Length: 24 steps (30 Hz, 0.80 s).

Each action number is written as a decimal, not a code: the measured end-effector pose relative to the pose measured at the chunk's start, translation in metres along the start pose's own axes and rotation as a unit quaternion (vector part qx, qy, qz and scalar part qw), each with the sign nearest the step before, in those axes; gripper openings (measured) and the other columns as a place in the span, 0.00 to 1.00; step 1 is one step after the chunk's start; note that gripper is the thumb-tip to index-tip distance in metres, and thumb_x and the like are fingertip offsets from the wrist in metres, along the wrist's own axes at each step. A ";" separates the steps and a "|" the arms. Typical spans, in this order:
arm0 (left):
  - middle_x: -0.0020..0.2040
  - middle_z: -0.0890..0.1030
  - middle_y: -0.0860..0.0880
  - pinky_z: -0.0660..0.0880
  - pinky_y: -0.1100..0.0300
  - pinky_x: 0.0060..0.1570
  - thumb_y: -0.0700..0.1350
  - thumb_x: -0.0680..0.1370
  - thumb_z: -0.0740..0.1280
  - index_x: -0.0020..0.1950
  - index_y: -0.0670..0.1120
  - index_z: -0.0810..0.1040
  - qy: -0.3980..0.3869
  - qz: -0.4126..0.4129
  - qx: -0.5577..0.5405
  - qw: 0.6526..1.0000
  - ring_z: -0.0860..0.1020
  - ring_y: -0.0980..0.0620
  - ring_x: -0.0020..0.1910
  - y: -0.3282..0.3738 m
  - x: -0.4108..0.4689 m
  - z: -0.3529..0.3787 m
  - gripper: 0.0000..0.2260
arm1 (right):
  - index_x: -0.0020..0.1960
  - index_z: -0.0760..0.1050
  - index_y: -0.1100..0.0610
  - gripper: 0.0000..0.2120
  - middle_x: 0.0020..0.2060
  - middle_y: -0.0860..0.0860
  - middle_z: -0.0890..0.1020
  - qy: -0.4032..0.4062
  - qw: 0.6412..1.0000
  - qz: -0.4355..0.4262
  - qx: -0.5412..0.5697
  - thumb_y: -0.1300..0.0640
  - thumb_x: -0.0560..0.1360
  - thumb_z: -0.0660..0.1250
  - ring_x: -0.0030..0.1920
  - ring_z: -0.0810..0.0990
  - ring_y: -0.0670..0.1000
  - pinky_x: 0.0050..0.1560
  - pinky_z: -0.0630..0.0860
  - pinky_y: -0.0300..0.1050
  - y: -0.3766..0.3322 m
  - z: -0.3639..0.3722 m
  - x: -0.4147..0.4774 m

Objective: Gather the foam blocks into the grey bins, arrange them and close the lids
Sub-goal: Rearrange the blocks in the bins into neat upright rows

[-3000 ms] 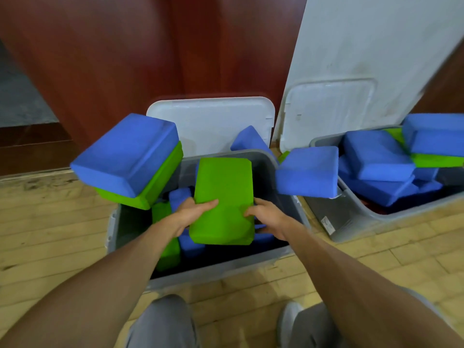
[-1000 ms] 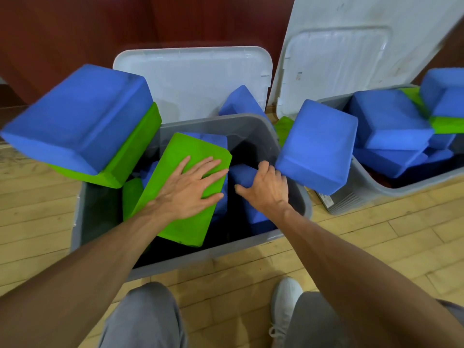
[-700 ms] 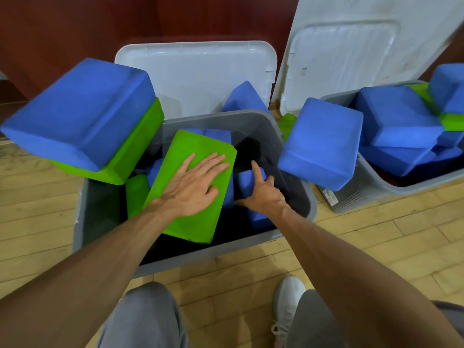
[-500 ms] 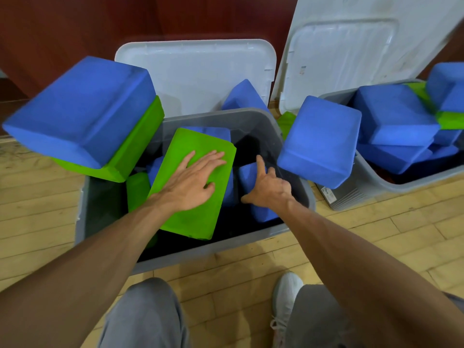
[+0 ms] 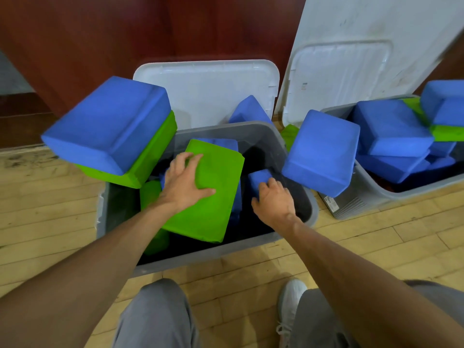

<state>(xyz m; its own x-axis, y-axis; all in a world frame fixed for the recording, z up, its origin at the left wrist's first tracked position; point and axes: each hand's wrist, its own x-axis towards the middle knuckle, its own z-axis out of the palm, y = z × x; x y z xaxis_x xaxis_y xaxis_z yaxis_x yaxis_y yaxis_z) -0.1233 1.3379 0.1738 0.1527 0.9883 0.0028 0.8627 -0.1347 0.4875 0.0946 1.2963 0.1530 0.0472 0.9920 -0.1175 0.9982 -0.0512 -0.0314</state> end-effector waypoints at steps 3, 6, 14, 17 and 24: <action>0.73 0.60 0.44 0.59 0.50 0.71 0.59 0.65 0.77 0.76 0.47 0.58 0.008 -0.157 -0.067 0.985 0.61 0.43 0.72 -0.017 -0.008 -0.003 0.46 | 0.58 0.76 0.62 0.23 0.58 0.63 0.78 -0.088 0.958 0.065 0.265 0.43 0.80 0.57 0.61 0.75 0.63 0.60 0.72 0.54 -0.023 -0.007 0.003; 0.66 0.75 0.43 0.71 0.50 0.64 0.57 0.67 0.77 0.68 0.45 0.68 -0.054 -0.252 -0.245 0.934 0.75 0.45 0.62 -0.027 -0.014 -0.001 0.36 | 0.67 0.70 0.56 0.28 0.62 0.51 0.76 -0.246 0.844 0.085 0.469 0.37 0.77 0.59 0.62 0.75 0.56 0.51 0.77 0.52 -0.041 -0.015 -0.002; 0.57 0.77 0.48 0.71 0.57 0.53 0.46 0.71 0.69 0.67 0.47 0.67 0.001 -0.189 -0.367 0.911 0.76 0.49 0.54 0.016 -0.012 -0.038 0.26 | 0.70 0.64 0.54 0.36 0.60 0.50 0.78 -0.091 0.798 0.064 0.592 0.57 0.67 0.78 0.58 0.78 0.52 0.58 0.77 0.52 -0.037 -0.058 0.008; 0.54 0.76 0.49 0.71 0.57 0.52 0.47 0.74 0.70 0.62 0.46 0.63 0.041 -0.166 -0.408 0.897 0.75 0.49 0.53 0.050 0.013 -0.051 0.22 | 0.69 0.65 0.55 0.33 0.57 0.50 0.77 0.014 0.786 0.062 0.614 0.55 0.69 0.76 0.56 0.78 0.51 0.59 0.75 0.49 -0.014 -0.098 0.017; 0.64 0.70 0.47 0.68 0.56 0.66 0.55 0.71 0.69 0.69 0.53 0.72 -0.023 -0.007 -0.429 0.903 0.73 0.52 0.61 0.164 0.066 -0.027 0.26 | 0.66 0.70 0.55 0.23 0.52 0.50 0.80 0.185 0.688 0.176 0.679 0.54 0.73 0.72 0.43 0.79 0.44 0.44 0.75 0.37 0.091 -0.134 0.021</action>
<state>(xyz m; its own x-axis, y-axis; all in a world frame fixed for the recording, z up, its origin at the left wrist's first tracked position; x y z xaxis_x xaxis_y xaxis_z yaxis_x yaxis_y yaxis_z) 0.0150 1.3831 0.2771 0.1809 0.9829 -0.0348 0.1768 0.0023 0.9842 0.1915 1.3277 0.2803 0.5341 0.8392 -0.1024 -0.0210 -0.1079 -0.9939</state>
